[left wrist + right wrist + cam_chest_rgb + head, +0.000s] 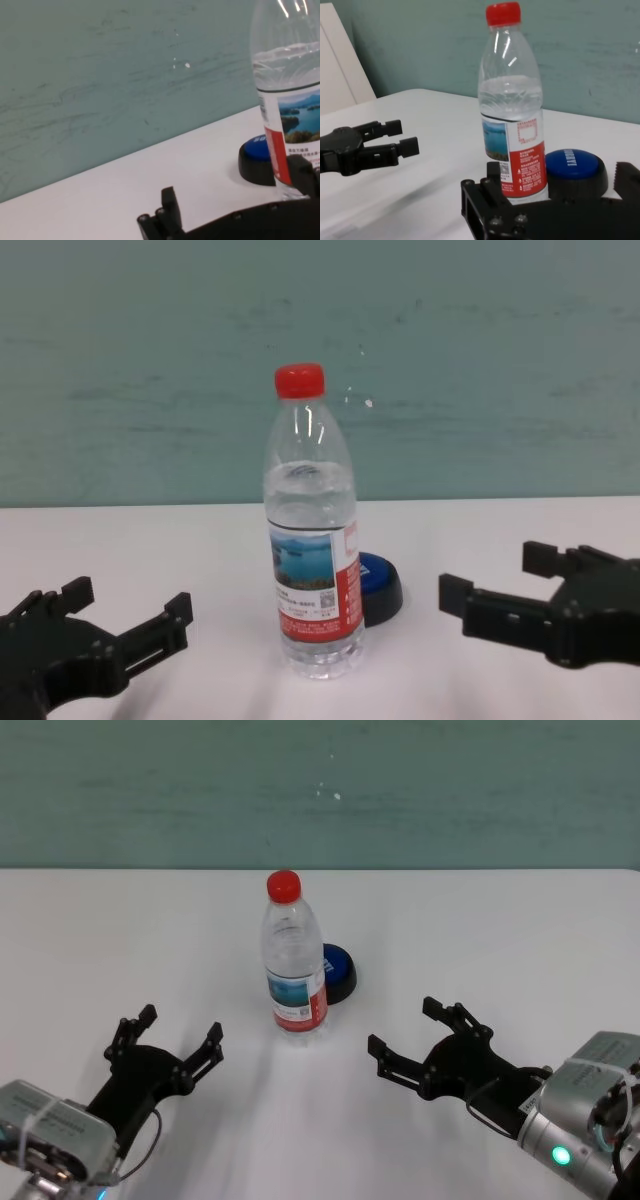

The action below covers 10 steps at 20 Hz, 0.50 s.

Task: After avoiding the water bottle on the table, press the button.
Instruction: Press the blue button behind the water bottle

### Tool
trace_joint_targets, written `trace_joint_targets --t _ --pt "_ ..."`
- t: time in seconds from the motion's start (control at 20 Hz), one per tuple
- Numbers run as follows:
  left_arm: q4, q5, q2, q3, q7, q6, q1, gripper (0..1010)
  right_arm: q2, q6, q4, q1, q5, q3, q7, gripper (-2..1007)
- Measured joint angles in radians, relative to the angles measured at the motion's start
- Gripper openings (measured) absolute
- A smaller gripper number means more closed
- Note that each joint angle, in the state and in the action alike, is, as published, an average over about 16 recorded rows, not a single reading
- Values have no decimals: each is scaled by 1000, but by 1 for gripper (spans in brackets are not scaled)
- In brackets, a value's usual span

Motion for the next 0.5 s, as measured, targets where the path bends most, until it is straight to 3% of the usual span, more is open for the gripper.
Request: trace_joint_targets --t 0.5 --pt "0 0 0 0 0 0 0 1000 35 -31 34 6 37 -1 0 1004"
